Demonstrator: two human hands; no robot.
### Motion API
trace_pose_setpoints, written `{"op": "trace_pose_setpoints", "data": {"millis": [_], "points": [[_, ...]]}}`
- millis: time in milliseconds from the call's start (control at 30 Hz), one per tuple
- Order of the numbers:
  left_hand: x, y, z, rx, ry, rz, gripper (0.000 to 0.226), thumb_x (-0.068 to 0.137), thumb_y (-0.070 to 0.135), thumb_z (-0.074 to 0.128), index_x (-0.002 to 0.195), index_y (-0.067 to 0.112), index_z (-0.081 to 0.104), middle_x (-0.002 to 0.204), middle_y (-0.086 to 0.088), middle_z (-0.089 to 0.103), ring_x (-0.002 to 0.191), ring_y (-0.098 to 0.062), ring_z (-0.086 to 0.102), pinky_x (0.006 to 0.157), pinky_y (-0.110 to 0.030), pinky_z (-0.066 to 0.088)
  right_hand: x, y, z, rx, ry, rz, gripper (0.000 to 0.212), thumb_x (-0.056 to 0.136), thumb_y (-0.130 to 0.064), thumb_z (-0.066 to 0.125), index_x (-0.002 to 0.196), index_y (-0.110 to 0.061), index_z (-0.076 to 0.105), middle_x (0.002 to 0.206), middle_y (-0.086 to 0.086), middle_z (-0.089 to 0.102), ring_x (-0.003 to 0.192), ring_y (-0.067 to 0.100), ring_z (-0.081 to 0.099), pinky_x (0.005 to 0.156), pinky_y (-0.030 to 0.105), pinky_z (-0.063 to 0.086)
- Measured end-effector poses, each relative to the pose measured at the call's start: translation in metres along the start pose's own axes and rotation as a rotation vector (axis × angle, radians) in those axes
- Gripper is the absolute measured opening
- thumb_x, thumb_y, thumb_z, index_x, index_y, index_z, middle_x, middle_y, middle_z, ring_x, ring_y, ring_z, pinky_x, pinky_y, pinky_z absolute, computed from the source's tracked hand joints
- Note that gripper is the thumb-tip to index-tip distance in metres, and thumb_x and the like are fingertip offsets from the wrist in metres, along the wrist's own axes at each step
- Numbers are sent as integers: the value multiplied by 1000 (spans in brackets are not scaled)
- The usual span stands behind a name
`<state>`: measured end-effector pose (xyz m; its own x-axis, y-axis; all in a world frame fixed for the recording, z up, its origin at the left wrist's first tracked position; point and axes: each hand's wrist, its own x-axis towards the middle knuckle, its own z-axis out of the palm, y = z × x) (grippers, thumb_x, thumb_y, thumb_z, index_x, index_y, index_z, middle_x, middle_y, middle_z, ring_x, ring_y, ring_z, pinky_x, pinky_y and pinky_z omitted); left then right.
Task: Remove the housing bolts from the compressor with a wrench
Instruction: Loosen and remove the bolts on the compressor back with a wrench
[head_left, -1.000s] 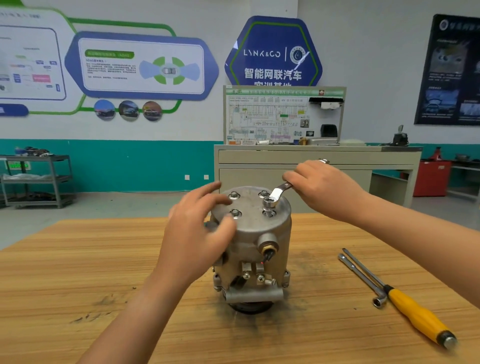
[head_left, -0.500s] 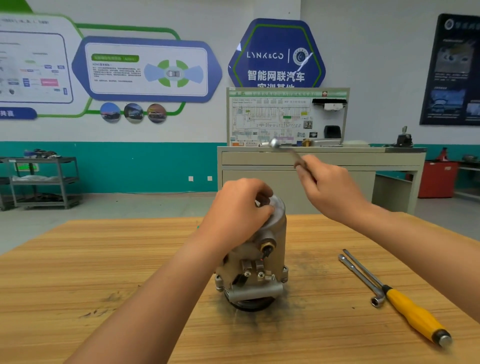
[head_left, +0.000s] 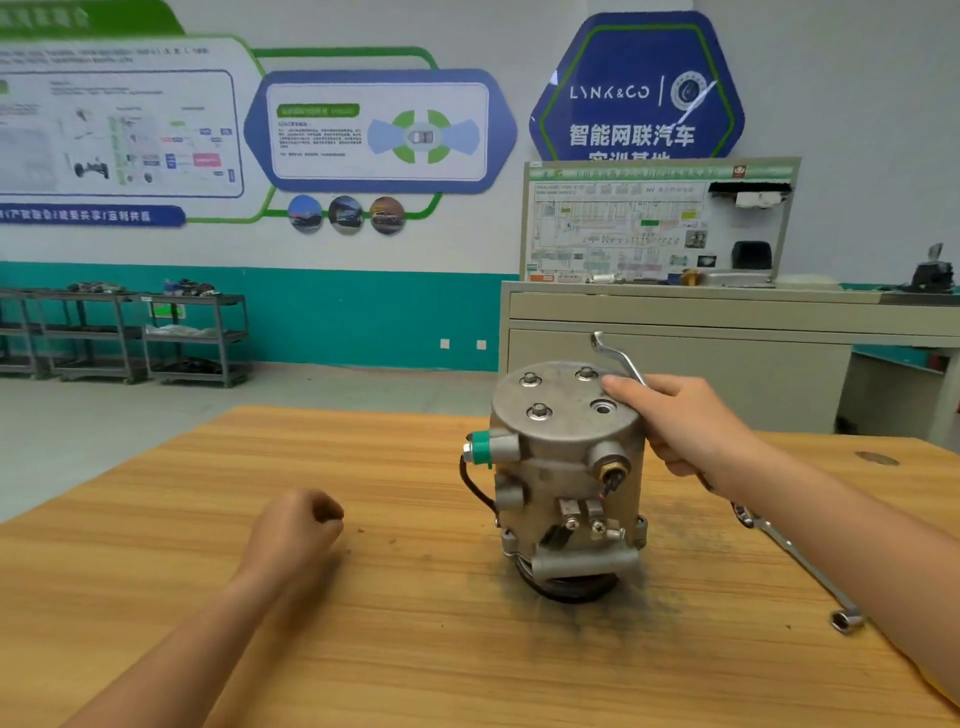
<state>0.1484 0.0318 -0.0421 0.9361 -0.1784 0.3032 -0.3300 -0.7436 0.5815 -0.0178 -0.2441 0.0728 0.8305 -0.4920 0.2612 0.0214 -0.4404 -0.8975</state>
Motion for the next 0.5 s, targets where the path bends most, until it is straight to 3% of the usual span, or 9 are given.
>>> {"op": "trace_pose_setpoints", "data": {"millis": [67, 267, 367, 433, 500], "points": [[5, -16, 13, 90, -9, -18, 16, 86, 11, 63, 101, 10, 70, 104, -6, 69, 90, -18, 60, 73, -20, 39, -3, -2, 0, -10, -6, 7, 25, 86, -45, 57, 84, -21, 65, 52, -4, 28, 40, 10, 21, 34, 16, 19], [18, -26, 15, 175, -36, 3, 12, 83, 21, 68, 95, 20, 70, 100, 2, 70, 79, -8, 52, 69, -20, 37, -10, -4, -4, -7, -3, 13, 22, 86, -44, 57, 88, -23, 65, 51, -4, 29, 40, 9, 22, 33, 18, 19], [13, -26, 10, 175, -44, 21, 20, 83, 24, 68, 102, 18, 70, 107, 1, 68, 91, -14, 59, 75, -23, 40, -12, -5, -5, 2, -15, 24, 23, 86, -43, 57, 90, -22, 65, 47, -6, 29, 37, 8, 22, 33, 17, 19], [6, -19, 8, 118, 34, 26, 25, 86, 25, 66, 109, 16, 68, 112, -2, 66, 100, -19, 60, 79, -26, 41, -13, -5, -5, -1, -16, 24, 25, 86, -43, 57, 89, -20, 65, 47, -6, 29, 37, 8, 22, 33, 17, 19], [-6, 4, 3, -112, 194, 70, 23, 89, 22, 63, 109, 12, 67, 107, -4, 67, 88, -18, 62, 75, -27, 44, -14, -6, -4, -6, -9, 17, 26, 87, -43, 56, 86, -18, 65, 50, -4, 28, 39, 9, 22, 33, 18, 19]]}}
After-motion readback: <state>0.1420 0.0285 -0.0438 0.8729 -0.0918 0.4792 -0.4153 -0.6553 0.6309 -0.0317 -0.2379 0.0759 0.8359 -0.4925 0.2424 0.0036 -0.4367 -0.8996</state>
